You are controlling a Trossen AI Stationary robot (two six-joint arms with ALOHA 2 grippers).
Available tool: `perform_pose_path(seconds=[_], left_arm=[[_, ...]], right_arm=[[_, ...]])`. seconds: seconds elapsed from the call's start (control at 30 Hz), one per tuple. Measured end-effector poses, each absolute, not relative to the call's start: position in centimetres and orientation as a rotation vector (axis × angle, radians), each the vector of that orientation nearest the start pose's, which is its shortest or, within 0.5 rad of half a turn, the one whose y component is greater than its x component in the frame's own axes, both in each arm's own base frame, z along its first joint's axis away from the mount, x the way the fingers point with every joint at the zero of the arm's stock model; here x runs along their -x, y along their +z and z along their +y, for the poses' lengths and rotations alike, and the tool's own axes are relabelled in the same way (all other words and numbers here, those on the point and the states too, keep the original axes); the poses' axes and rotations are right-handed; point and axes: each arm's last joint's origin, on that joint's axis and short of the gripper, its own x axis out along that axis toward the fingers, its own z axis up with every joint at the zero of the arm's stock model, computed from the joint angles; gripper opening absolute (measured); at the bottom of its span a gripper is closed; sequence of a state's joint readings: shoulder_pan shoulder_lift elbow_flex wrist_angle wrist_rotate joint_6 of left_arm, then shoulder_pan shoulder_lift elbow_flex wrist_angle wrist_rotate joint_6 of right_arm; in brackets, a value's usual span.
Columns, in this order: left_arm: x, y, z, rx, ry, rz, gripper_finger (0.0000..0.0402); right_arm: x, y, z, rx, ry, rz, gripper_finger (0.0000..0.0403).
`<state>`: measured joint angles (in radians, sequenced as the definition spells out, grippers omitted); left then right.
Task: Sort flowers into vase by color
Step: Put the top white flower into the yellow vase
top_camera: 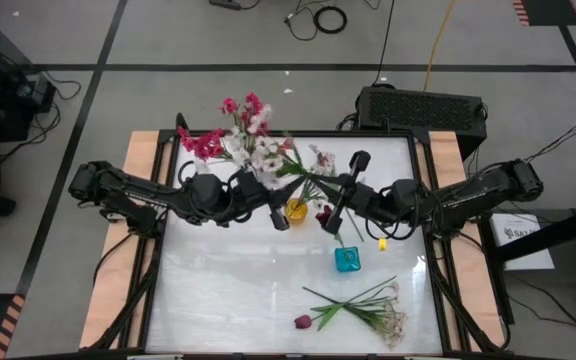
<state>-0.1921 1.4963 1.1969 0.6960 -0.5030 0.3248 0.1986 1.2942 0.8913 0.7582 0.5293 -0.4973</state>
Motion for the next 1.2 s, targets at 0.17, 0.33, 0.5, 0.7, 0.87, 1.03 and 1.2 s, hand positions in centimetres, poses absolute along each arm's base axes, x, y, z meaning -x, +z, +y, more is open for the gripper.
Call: perform_pose_path(seconds=[0.17, 0.33, 0.5, 0.7, 0.87, 1.03, 1.2], left_arm=[[-33.5, 38.7, -5.1, -0.206, 0.373, -0.309, 0.0040], [-33.1, 38.9, -5.1, -0.222, 0.355, -0.275, 0.0011], [-31.7, 39.7, -4.9, -0.242, 0.340, -0.222, 0.0015], [-28.3, 41.6, -4.3, -0.266, 0.302, -0.175, 0.0015], [-25.5, 42.0, -4.1, -0.296, 0.181, -0.143, 0.0015], [-24.0, 40.5, -3.6, -0.273, 0.061, -0.122, 0.0015], [-23.8, 38.5, -3.2, -0.242, 0.005, -0.119, 0.0015]], right_arm=[[-28.1, 34.9, 4.2, 0.365, -0.404, -0.240, 0.0000], [-28.2, 34.7, 4.2, 0.380, -0.397, -0.224, 0.0015], [-27.8, 34.8, 4.2, 0.362, -0.391, -0.207, 0.0075], [-25.7, 36.4, 5.0, 0.333, -0.347, -0.243, 0.0147], [-23.6, 37.7, 5.6, 0.284, -0.293, -0.262, 0.0178], [-21.3, 38.4, 5.6, 0.242, -0.247, -0.231, 0.0185], [-19.3, 39.0, 5.1, 0.214, -0.234, -0.209, 0.0181]])
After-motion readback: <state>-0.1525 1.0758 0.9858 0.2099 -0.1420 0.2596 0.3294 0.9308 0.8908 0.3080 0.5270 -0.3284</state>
